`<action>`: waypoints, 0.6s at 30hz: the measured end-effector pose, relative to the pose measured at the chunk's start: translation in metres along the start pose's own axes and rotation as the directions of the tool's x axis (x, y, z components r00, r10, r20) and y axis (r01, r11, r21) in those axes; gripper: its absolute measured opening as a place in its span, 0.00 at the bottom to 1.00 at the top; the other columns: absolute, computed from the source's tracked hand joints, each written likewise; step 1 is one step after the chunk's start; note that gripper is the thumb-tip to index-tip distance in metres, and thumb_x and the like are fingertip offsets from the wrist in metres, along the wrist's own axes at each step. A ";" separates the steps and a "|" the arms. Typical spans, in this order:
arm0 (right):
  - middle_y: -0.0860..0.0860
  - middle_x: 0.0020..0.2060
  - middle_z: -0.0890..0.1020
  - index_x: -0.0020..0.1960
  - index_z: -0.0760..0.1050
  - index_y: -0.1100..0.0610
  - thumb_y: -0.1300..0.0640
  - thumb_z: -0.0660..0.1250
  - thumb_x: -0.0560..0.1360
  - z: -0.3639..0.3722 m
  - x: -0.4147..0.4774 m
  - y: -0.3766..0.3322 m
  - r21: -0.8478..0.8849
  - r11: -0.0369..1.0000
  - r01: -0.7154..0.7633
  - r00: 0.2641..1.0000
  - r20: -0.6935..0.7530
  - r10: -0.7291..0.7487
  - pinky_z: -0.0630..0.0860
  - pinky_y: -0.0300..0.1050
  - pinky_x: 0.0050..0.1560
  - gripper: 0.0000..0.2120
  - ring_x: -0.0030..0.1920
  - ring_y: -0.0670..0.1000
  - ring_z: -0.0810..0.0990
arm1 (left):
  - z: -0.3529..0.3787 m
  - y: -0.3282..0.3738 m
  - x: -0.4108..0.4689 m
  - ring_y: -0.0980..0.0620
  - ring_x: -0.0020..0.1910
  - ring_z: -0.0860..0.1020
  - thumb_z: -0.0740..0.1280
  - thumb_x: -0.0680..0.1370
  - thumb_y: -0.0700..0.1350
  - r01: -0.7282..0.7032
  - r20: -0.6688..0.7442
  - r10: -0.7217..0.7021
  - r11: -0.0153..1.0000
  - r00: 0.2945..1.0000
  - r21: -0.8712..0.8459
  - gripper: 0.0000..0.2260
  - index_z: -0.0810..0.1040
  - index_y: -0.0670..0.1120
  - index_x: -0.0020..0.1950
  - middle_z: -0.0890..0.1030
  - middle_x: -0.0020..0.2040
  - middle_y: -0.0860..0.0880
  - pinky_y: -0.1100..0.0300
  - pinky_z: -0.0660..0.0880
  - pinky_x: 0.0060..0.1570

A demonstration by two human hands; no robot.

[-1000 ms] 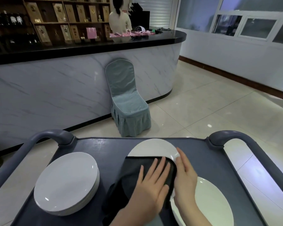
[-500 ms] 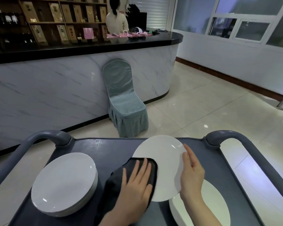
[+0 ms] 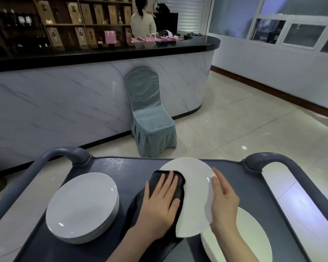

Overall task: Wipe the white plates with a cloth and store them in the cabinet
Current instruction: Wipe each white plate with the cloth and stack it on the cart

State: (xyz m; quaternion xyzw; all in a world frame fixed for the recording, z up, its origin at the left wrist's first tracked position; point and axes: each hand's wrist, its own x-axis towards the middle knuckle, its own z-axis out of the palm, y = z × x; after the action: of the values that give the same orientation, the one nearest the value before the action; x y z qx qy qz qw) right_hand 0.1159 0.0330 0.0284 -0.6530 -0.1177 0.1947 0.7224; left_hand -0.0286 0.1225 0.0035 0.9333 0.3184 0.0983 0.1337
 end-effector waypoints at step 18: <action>0.30 0.53 0.82 0.58 0.79 0.42 0.63 0.67 0.78 -0.002 -0.034 -0.008 -0.193 0.958 0.211 0.946 0.288 -0.150 0.69 0.22 0.52 0.17 0.56 0.30 0.77 | -0.024 -0.010 0.038 0.53 0.73 0.63 0.49 0.79 0.61 -0.075 -0.184 0.042 0.981 0.982 -0.179 0.25 0.63 0.57 0.74 0.67 0.72 0.57 0.49 0.57 0.74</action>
State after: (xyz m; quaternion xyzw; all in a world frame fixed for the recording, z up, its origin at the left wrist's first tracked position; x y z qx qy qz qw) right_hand 0.0877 0.0158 0.0392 -0.6831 -0.2957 0.2002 0.6371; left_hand -0.0110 0.1582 0.0266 0.9132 0.2908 0.2153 0.1876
